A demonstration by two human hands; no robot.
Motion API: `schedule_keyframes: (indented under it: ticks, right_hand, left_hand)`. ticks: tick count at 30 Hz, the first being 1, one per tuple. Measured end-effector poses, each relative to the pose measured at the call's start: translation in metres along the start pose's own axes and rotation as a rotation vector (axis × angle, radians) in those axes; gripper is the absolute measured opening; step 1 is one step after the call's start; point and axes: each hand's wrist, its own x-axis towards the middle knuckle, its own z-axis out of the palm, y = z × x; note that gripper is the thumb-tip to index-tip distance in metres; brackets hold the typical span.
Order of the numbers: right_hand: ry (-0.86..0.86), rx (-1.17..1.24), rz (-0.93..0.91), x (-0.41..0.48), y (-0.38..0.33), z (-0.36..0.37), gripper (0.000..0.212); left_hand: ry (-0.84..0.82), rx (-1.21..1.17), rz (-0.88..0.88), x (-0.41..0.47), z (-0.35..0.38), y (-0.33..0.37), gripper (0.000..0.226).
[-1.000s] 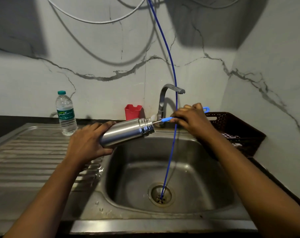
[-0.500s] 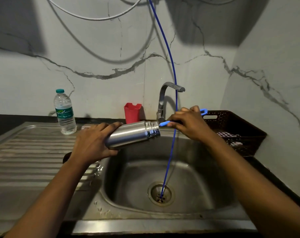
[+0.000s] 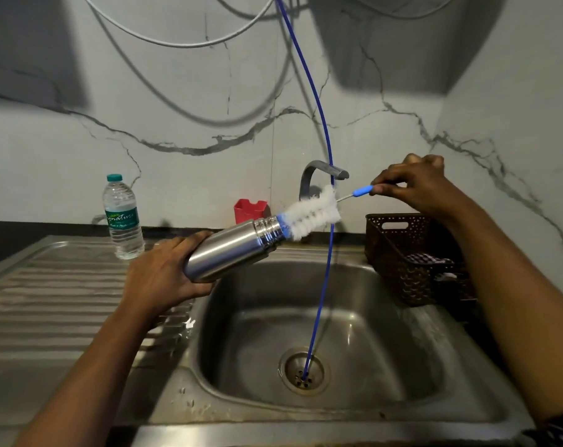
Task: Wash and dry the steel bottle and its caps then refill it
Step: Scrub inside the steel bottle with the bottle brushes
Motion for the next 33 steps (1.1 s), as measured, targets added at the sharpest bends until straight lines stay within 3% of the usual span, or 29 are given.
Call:
schedule_keyframes:
  ticks: [8, 15, 18, 29, 33]
  right_hand:
    - [-0.034, -0.088, -0.178, 0.000, -0.079, 0.062, 0.024]
    - [-0.075, 0.009, -0.080, -0.001, -0.014, 0.015, 0.008]
    - [-0.062, -0.005, 0.014, 0.000, 0.006, 0.004, 0.017]
    - [-0.066, -0.044, -0.151, -0.004, -0.074, 0.071, 0.022]
    - [-0.030, -0.018, -0.111, 0.002, -0.049, 0.041, 0.022]
  left_hand:
    - [-0.005, -0.013, 0.024, 0.000, 0.003, 0.010, 0.091]
    - [-0.009, -0.035, 0.012, 0.001, 0.003, 0.008, 0.092]
    - [-0.008, -0.041, -0.006, -0.001, 0.003, 0.005, 0.092]
    - [-0.036, -0.010, 0.014, -0.003, 0.005, 0.013, 0.091]
    - [0.002, -0.024, -0.012, -0.001, 0.001, 0.009, 0.089]
